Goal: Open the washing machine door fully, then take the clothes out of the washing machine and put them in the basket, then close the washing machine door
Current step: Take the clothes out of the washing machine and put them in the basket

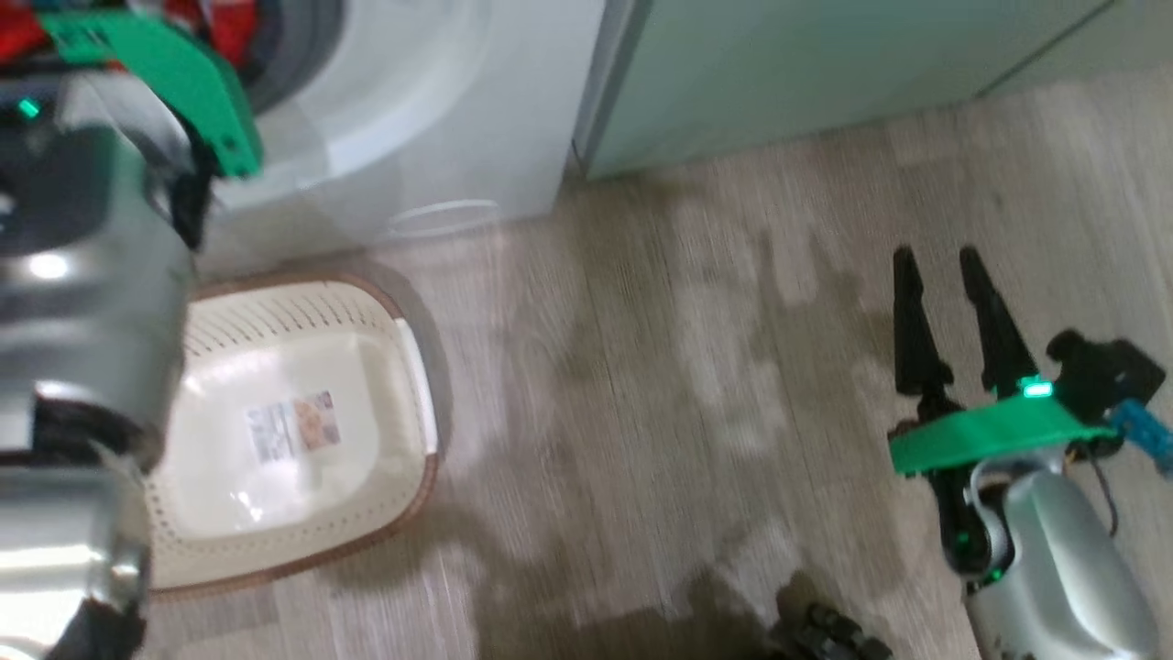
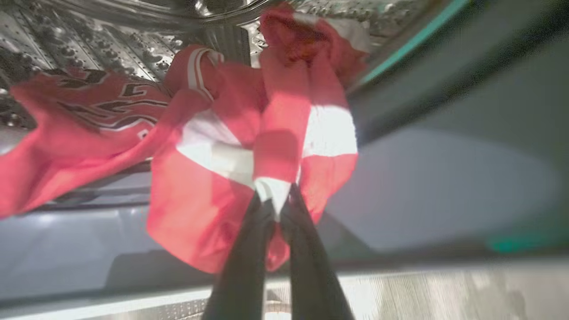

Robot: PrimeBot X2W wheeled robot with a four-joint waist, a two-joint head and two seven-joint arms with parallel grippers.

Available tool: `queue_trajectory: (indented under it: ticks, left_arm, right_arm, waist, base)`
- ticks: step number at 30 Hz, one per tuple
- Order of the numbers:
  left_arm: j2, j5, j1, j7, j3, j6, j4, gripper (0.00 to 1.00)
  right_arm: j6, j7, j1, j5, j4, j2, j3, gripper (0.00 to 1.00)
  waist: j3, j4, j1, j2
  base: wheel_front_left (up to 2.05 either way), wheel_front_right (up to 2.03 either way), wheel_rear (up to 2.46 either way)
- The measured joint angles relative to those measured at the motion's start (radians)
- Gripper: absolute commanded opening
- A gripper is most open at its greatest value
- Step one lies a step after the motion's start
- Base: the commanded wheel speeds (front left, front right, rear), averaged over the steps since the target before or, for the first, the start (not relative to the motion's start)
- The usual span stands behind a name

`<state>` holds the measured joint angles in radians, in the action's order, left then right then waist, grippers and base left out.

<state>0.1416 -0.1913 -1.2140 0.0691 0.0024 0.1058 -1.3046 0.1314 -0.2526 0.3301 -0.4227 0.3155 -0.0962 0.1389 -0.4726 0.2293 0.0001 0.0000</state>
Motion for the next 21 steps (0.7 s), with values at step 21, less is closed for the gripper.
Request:
queue_trajectory:
  ticks: [21]
  left_arm:
    - [-0.088, 0.034, 0.453, -0.149, -0.126, 0.018, -0.003, 0.0]
  right_arm:
    - [0.0, 0.0, -0.196, -0.019, 0.041, -0.033, -0.014, 1.0]
  waist:
    - [0.341, -0.147, -0.0001, 0.0001]
  base:
    - [0.0, 0.0, 0.0]
